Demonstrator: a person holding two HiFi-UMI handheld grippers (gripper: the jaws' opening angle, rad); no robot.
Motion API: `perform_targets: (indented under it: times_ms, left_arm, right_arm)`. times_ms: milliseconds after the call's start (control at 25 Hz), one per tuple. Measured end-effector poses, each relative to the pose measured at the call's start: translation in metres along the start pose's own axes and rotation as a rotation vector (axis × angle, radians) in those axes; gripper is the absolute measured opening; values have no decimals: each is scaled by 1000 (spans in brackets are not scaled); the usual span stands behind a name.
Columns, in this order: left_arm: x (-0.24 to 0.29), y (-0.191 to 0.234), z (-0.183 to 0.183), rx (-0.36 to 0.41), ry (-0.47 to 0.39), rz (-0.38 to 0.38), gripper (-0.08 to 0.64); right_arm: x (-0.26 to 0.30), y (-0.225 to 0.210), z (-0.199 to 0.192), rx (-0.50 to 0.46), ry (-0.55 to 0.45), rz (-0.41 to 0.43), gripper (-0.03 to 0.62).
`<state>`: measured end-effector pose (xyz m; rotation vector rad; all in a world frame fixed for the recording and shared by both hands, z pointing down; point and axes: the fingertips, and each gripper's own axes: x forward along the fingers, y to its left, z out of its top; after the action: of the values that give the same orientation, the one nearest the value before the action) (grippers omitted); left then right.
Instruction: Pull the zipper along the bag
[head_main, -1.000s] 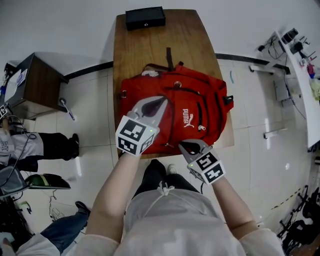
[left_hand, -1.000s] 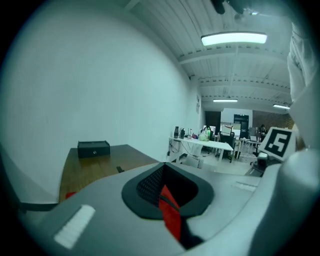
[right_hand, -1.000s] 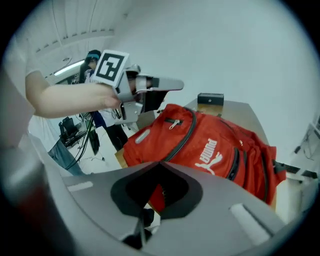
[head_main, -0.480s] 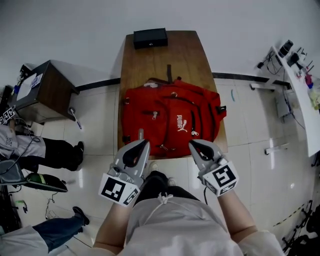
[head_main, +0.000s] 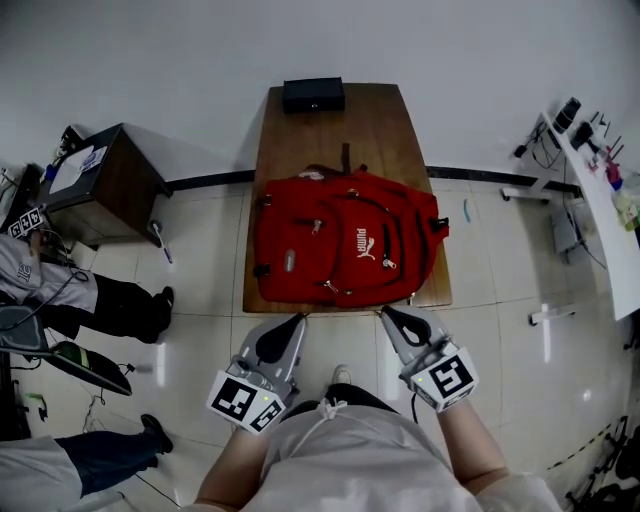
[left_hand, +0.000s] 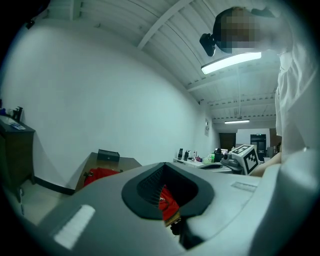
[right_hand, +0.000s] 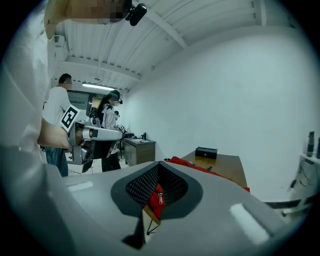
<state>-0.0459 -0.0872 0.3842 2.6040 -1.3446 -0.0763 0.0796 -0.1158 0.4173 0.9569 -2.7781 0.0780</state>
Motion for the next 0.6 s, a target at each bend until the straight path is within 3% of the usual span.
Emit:
perform_targets:
  times_ms: [200, 400, 600]
  left_arm:
    - [-44, -27, -10, -17, 8, -38, 6]
    - [-110, -48, -26, -54, 6, -40, 6]
    - [-180, -75, -24, -50, -11, -54, 6]
  right_arm:
    - [-22, 40, -9, 25, 6, -11, 8]
    - [-46, 107, -27, 36, 33, -27, 8]
    - [-75, 186, -23, -28, 5, -30, 8]
